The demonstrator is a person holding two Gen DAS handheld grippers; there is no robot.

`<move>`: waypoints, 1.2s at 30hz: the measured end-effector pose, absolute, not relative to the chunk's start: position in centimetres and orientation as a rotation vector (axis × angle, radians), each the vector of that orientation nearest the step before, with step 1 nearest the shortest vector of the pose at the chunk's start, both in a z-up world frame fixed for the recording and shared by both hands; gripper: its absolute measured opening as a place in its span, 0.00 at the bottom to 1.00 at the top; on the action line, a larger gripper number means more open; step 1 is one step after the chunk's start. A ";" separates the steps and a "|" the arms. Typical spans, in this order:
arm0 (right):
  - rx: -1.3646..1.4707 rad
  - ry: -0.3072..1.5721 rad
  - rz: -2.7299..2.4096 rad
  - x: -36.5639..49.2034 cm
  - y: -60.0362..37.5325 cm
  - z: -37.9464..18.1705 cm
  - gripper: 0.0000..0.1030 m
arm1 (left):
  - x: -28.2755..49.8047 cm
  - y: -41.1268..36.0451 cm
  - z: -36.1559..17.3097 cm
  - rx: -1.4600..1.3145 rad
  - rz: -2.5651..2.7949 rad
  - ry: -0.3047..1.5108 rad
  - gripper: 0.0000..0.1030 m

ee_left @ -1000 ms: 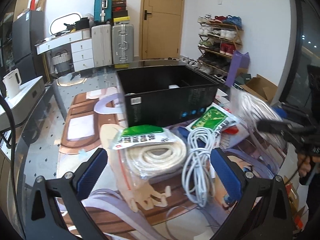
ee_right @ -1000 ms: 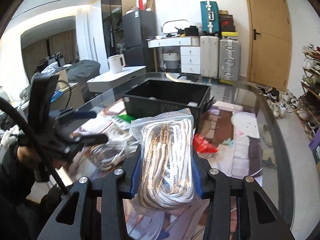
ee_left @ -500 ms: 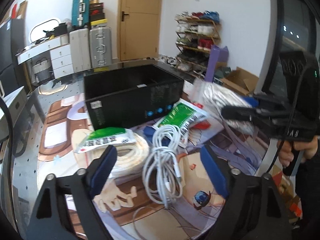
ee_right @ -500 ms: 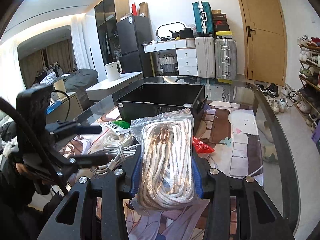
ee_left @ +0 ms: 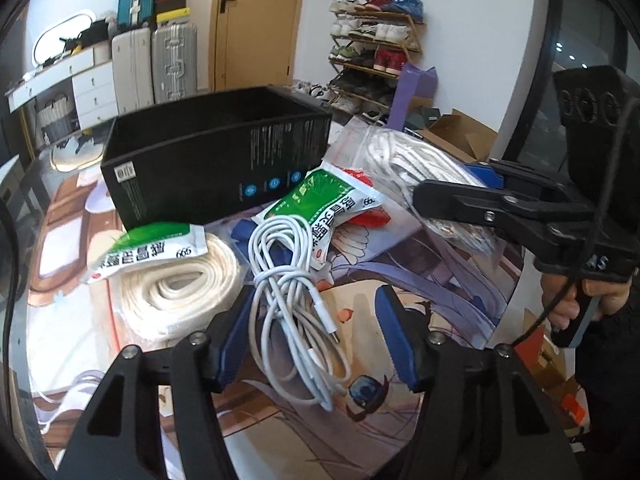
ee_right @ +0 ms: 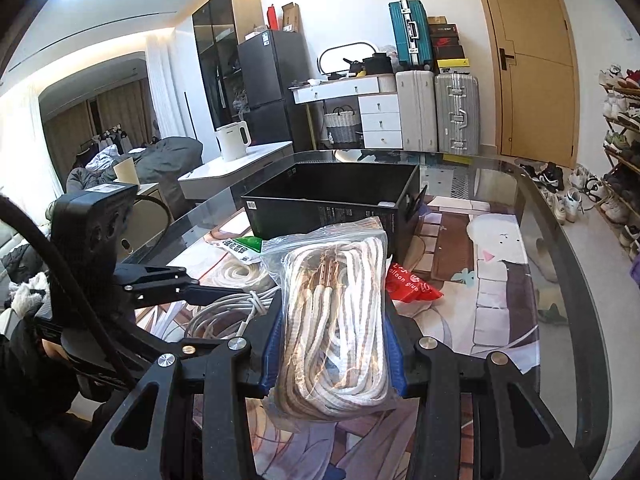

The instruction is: Organize soft objects

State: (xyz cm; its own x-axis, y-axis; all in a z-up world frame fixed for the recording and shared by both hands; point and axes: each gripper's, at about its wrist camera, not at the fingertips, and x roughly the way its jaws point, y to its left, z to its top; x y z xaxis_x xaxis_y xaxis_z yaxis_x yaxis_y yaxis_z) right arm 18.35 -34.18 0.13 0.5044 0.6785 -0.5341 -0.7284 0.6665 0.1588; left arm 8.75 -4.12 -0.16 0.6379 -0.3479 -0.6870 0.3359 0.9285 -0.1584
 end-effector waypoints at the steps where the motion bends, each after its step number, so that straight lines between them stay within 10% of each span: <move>1: -0.091 0.604 0.853 18.3 -34.1 0.1 0.42 | 8.9 -4.1 -0.3 -0.027 -0.387 0.793 0.58; 14: -0.075 0.608 0.860 18.4 -34.2 -0.1 0.42 | 8.6 -3.9 -0.8 -0.059 -0.351 0.791 0.22; 36: -0.049 0.546 0.849 17.7 -34.5 1.6 0.42 | 6.6 -1.1 2.1 -0.135 -0.332 0.667 0.21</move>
